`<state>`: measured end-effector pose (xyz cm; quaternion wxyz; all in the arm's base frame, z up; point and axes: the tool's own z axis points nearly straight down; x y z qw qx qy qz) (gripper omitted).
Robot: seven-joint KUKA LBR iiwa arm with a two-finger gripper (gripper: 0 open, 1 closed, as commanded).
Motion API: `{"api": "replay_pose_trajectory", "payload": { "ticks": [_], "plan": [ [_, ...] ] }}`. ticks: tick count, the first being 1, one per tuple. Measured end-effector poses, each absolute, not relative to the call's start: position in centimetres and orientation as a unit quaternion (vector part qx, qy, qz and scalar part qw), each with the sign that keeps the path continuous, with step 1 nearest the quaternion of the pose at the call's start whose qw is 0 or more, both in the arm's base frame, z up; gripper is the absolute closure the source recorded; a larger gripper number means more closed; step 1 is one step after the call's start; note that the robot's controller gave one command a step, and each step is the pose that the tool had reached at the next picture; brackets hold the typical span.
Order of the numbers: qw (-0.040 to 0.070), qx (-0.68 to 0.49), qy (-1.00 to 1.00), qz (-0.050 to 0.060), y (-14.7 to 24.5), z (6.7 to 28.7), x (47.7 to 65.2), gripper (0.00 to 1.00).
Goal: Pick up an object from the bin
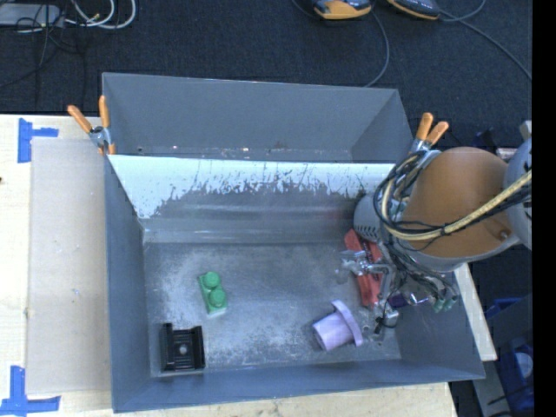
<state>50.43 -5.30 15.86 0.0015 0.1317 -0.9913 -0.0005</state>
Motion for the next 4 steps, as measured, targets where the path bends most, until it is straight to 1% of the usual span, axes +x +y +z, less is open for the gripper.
{"api": "replay_pose_trajectory", "payload": {
  "ticks": [1,2,3,4],
  "plan": [
    [0.003,0.165,-0.986,-0.001,-6.0,12.4,50.1,0.0],
    [0.002,0.241,-0.971,0.0,-4.3,8.5,50.4,0.0],
    [0.004,0.221,-0.975,-0.002,-2.8,6.9,50.5,1.0],
    [0.004,0.221,-0.975,-0.002,-2.8,6.9,50.5,1.0]
  ]
}}
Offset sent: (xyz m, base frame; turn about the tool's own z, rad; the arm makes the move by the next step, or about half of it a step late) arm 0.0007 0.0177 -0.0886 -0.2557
